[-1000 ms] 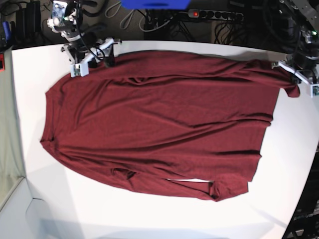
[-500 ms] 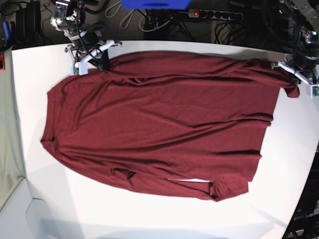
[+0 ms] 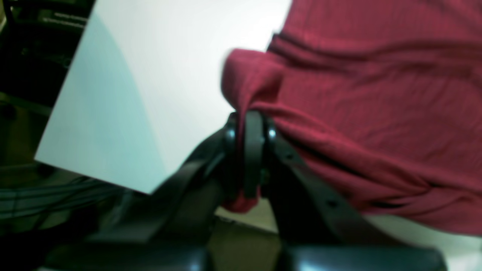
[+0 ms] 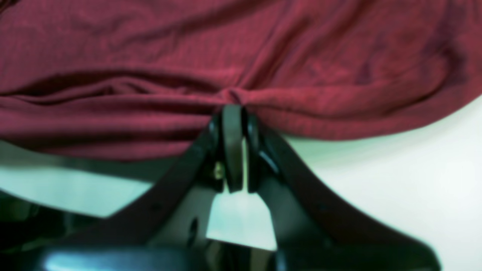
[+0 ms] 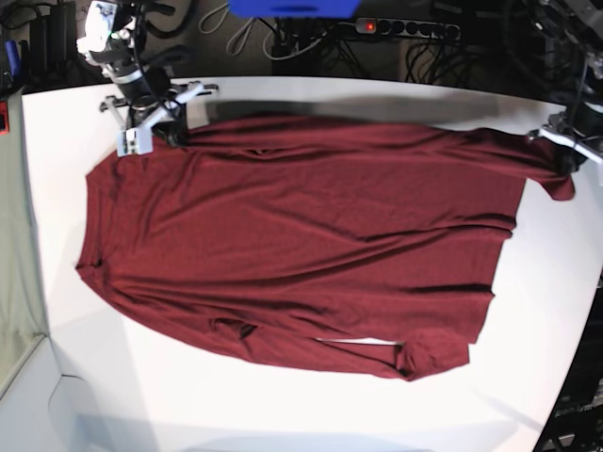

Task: Layout the t-shirt on the table in an organized manner, then fold the t-shirt properly
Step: 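Pull the grasped corners apart with both grippers to stretch the shirt, then lower the shirt corners onto the table with both grippers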

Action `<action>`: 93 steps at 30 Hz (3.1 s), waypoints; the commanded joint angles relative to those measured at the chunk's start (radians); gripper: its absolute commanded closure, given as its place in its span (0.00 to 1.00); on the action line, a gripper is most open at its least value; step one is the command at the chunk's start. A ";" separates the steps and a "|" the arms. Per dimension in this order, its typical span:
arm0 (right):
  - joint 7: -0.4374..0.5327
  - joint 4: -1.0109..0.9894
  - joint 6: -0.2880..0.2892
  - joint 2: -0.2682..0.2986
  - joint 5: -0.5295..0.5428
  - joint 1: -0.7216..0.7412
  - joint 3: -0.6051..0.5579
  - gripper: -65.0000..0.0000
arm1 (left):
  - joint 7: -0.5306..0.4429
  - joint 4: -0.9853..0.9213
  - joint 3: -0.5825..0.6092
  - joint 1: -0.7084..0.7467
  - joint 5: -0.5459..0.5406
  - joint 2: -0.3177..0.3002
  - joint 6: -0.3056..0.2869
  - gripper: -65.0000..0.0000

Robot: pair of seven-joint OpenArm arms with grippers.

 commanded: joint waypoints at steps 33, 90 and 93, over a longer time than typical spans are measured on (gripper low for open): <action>0.018 -0.028 0.002 0.000 0.008 0.129 0.000 1.00 | -0.025 -0.363 -0.021 -0.247 0.120 -0.020 0.009 1.00; -0.059 -0.051 0.002 0.017 0.009 0.198 0.029 1.00 | -0.114 -0.585 0.057 -0.161 0.122 -0.040 0.008 0.96; -0.059 -0.051 0.002 0.017 0.009 0.198 0.029 1.00 | -0.114 -0.585 0.057 -0.159 0.122 -0.040 0.008 0.98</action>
